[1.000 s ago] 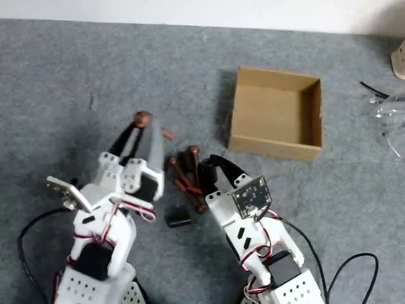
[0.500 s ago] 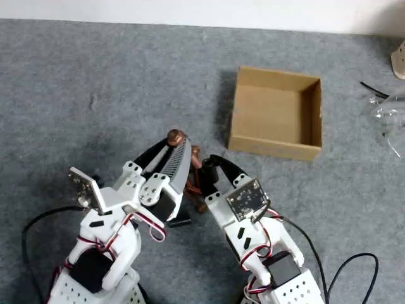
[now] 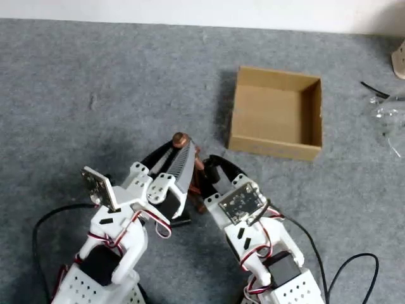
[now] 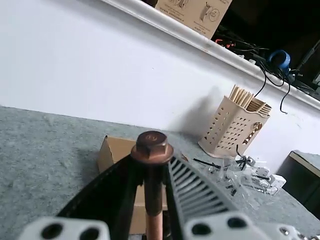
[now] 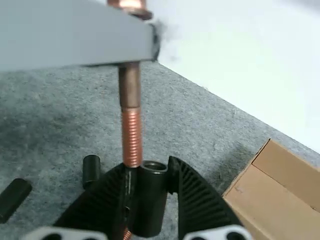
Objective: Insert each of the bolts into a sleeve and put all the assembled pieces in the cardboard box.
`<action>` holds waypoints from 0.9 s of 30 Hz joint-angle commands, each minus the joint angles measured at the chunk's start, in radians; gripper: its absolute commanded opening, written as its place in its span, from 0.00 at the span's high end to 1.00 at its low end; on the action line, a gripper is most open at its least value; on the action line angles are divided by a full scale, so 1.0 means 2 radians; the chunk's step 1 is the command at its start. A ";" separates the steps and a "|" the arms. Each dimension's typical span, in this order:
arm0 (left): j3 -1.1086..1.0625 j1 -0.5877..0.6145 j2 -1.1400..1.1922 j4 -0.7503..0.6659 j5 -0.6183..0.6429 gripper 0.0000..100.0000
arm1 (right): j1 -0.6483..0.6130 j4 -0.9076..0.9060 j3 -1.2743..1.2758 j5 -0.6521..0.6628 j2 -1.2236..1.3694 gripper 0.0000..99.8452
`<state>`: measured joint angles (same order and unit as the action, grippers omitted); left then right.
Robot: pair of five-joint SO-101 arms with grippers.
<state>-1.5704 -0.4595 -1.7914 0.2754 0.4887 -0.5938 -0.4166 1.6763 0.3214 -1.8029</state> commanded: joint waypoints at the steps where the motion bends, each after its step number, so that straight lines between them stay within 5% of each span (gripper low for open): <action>1: 0.003 -0.002 -0.012 -0.049 -0.001 0.99 | -0.005 0.007 0.067 0.008 -0.009 1.00; 27: -0.031 -0.008 -0.011 -0.058 0.003 0.99 | -0.033 -0.015 0.066 0.050 -0.010 1.00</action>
<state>-1.6395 -0.4611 -1.7914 0.1849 0.4872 -0.6414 -0.4473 1.6763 0.4089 -1.8029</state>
